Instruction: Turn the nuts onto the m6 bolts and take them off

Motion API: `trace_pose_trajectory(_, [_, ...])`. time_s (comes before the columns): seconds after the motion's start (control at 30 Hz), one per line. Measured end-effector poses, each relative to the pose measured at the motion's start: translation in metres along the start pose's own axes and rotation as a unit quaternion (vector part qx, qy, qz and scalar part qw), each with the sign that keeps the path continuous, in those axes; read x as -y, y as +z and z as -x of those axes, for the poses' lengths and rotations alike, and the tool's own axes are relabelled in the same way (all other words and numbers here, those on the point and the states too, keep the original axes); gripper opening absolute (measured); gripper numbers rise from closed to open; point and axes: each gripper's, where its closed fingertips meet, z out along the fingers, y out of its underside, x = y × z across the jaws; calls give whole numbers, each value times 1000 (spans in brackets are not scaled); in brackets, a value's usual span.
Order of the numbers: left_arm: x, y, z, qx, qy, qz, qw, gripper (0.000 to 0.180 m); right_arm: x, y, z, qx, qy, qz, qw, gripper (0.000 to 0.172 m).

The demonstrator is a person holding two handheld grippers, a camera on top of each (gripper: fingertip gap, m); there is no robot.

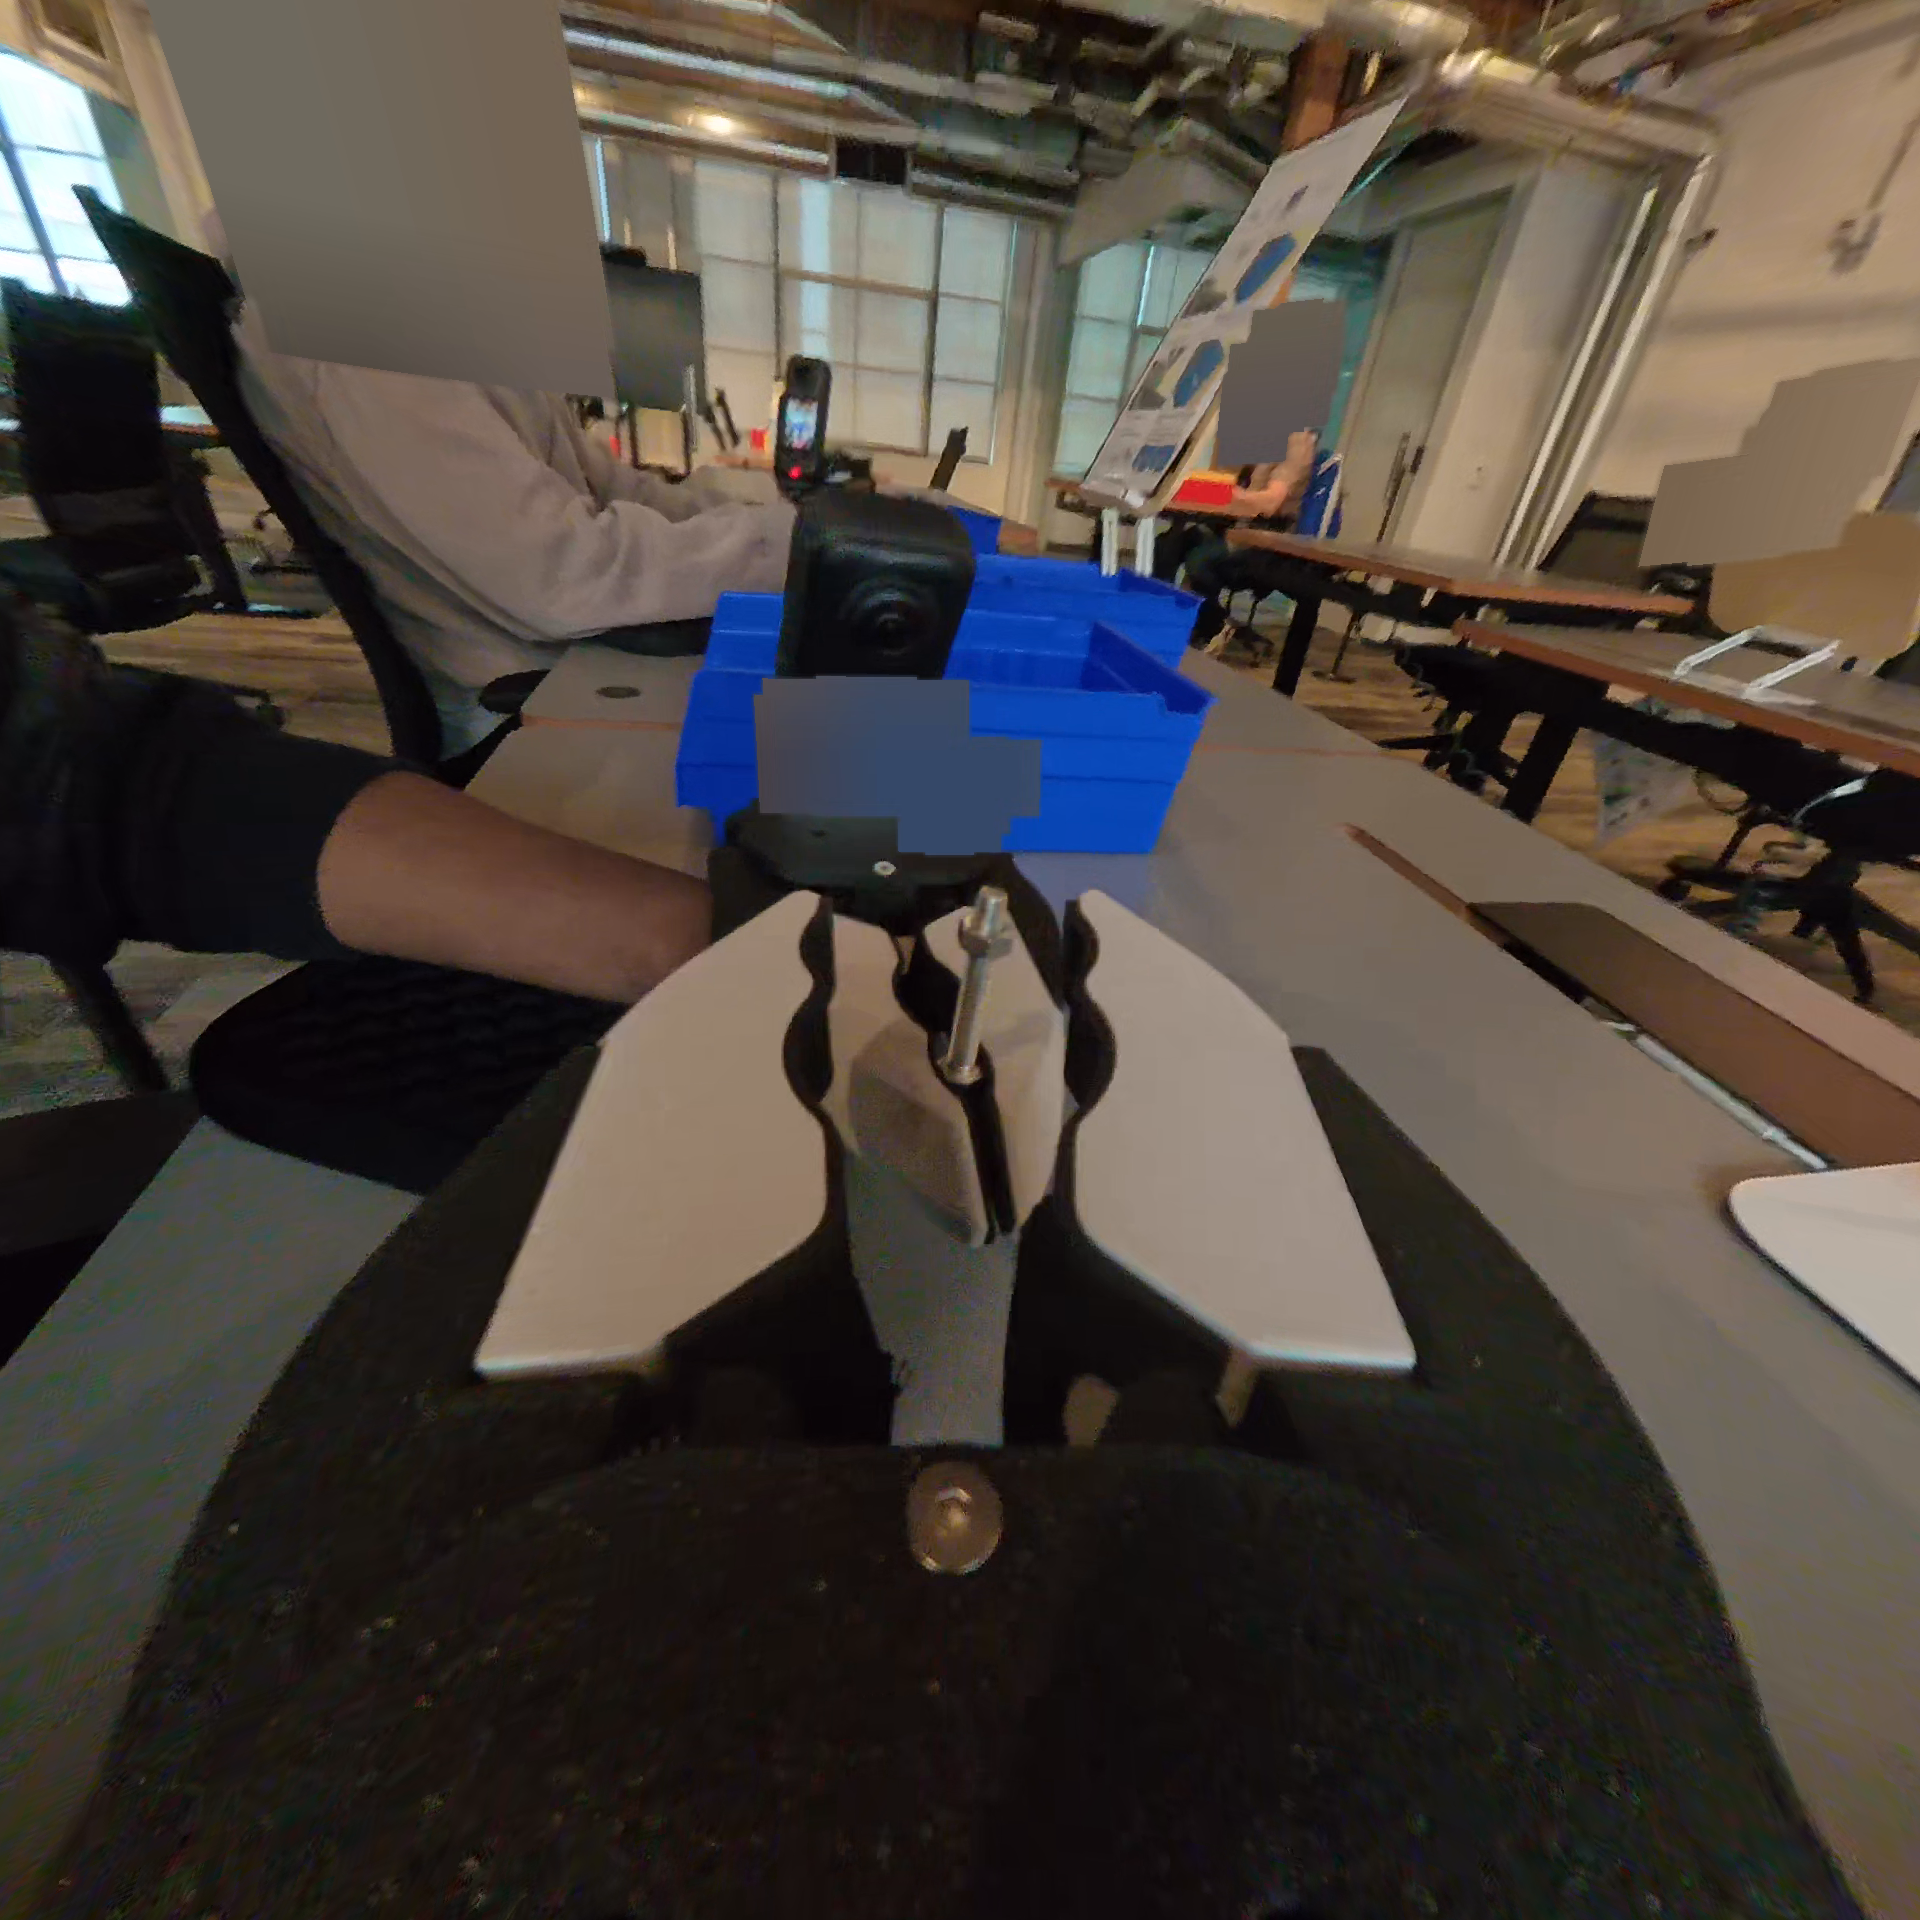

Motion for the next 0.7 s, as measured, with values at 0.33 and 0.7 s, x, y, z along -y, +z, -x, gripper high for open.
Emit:
trace_pose_trajectory(0.33, [-1, 0, 0, 0, 3, 2, 1000, 3, -2, -2, -4, -8, 3, 11, 1000, 36])
trace_pose_trajectory(0.7, [0, 0, 0, 2, 0, 1, 1000, 3, -9, 2, 0, -2, -9, 34, 999, 39])
